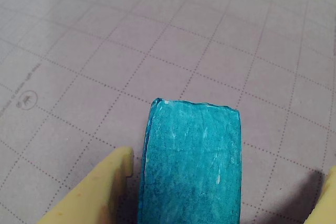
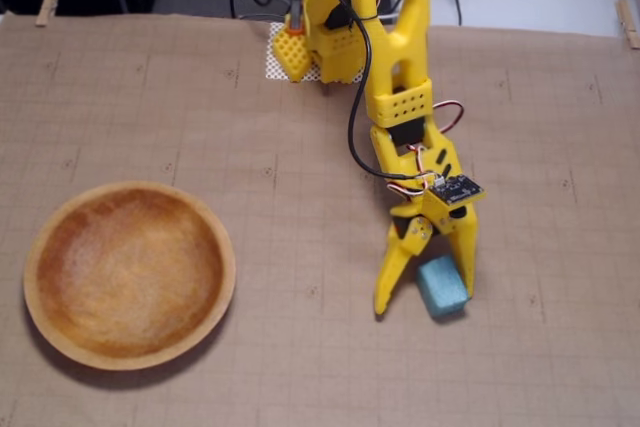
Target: Grasp a blue block and put it in the bowl.
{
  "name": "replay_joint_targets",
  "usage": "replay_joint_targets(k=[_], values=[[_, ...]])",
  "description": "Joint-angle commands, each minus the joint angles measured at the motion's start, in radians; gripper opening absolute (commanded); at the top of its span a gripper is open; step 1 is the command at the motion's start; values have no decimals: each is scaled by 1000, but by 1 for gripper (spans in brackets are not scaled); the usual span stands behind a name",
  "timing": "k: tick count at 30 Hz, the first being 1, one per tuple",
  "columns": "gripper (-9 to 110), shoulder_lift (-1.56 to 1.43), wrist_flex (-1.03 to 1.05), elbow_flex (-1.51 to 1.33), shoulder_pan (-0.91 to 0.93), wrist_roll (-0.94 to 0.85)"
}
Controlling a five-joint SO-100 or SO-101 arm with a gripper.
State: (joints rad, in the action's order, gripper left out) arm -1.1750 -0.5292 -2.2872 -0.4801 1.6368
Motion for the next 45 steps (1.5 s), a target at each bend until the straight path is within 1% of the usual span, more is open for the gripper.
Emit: replay_joint_targets(k=[1, 22, 31, 45], values=[[47, -20, -17, 34, 5, 8], [45, -2, -17, 5, 2, 9], [25, -2, -17, 5, -2, 9], [9, -2, -17, 5, -2, 8]])
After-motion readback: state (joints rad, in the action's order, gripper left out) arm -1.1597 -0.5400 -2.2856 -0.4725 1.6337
